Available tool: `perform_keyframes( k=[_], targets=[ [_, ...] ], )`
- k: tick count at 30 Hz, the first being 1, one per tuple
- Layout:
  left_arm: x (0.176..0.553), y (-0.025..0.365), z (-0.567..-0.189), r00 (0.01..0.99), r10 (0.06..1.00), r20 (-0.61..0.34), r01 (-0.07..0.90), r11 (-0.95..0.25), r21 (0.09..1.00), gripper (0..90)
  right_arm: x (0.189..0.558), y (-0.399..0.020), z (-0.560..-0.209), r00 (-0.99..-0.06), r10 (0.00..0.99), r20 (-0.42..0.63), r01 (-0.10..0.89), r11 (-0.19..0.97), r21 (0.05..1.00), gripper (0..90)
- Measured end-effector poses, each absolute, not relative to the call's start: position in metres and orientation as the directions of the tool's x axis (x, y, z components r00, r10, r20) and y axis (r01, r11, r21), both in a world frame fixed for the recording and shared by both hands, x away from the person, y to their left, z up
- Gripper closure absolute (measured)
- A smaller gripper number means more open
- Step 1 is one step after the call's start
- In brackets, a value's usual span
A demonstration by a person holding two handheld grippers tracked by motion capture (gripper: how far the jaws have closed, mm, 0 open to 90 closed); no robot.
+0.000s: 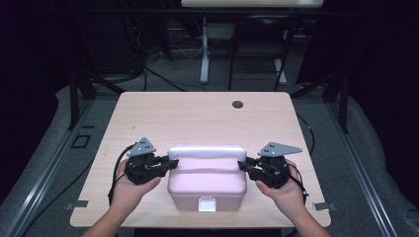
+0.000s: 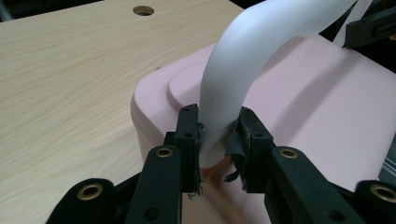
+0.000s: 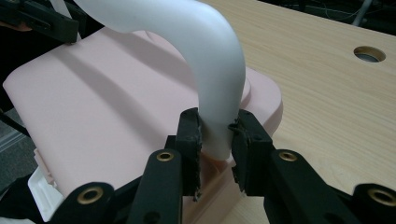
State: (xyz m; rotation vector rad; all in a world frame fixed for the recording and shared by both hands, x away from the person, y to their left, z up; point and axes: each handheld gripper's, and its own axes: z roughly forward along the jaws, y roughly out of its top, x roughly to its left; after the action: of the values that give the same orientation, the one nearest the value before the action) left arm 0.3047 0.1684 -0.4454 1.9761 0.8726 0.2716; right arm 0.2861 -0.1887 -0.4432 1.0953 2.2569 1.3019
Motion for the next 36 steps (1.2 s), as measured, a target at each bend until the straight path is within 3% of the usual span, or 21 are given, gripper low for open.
perform_keyframes(
  k=[26, 36],
  targets=[
    [0.311, 0.172, -0.430, 0.722, 0.670, -0.174, 0.476, -0.299, 0.827, 73.3, 0.292, -0.190, -0.430, -0.659, 0.739, 0.140, 0.468, 0.257, 0.846, 73.5],
    [0.304, 0.182, -0.422, 0.718, 0.670, -0.189, 0.478, -0.277, 0.834, 69.1, 0.294, -0.191, -0.430, -0.658, 0.737, 0.155, 0.480, 0.252, 0.840, 73.6]
  ],
)
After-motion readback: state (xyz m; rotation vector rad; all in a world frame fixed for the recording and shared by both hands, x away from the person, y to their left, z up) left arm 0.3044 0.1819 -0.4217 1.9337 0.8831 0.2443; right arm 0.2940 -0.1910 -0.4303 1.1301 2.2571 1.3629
